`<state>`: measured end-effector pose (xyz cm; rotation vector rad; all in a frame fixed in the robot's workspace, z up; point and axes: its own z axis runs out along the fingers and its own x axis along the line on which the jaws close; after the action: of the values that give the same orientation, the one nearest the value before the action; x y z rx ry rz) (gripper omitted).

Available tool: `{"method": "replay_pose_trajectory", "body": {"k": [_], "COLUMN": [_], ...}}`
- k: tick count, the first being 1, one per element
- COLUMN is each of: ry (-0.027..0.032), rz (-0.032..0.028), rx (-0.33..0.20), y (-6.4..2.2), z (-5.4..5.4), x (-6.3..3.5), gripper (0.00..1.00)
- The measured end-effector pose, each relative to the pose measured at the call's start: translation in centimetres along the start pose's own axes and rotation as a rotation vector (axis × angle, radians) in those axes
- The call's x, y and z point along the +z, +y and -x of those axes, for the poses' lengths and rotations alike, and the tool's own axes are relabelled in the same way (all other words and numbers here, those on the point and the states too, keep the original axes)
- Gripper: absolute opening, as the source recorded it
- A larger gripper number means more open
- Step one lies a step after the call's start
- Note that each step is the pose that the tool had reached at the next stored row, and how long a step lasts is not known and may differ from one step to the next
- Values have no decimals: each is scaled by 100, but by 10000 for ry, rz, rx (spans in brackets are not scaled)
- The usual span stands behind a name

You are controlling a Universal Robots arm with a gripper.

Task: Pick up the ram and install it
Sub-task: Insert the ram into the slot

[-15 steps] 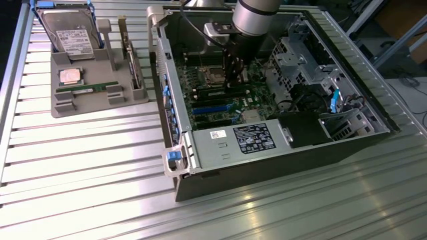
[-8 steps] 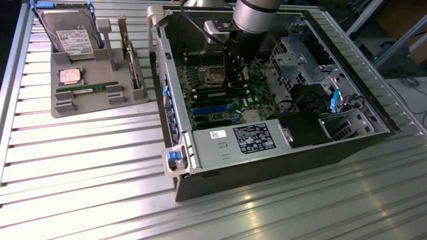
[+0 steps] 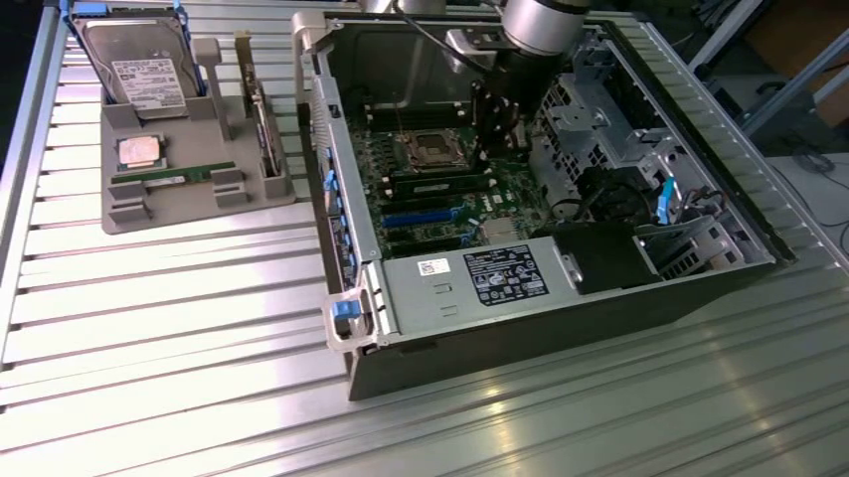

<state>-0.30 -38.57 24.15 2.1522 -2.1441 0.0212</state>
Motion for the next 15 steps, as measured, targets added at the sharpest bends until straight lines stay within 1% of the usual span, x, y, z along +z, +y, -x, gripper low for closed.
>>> {"method": "replay_pose_trajectory", "body": {"k": [1, 2, 3, 4, 5, 7, 9, 10, 12, 13, 15], "ry": [-2, -2, 0, -1, 1, -2, -2, 0, -2, 0, -2], "rz": [60, 128, 163, 180, 183, 183, 183, 183, 183, 183, 183], "rx": [-6, -12, -15, -16, -16, -17, -17, -15, -16, -16, -16], "y": [-112, -242, -335, -419, -496, -528, -539, -537, -529, -527, -527], "z": [-1, -4, -6, -9, -12, -19, -29, -39, -50, -53, -53], "x": [-2, -7, -13, -18, -41, -131, -243, -367, -501, -535, -535], "gripper": [11, 11, 11, 11, 11, 11, 11, 11, 11, 11, 11]}}
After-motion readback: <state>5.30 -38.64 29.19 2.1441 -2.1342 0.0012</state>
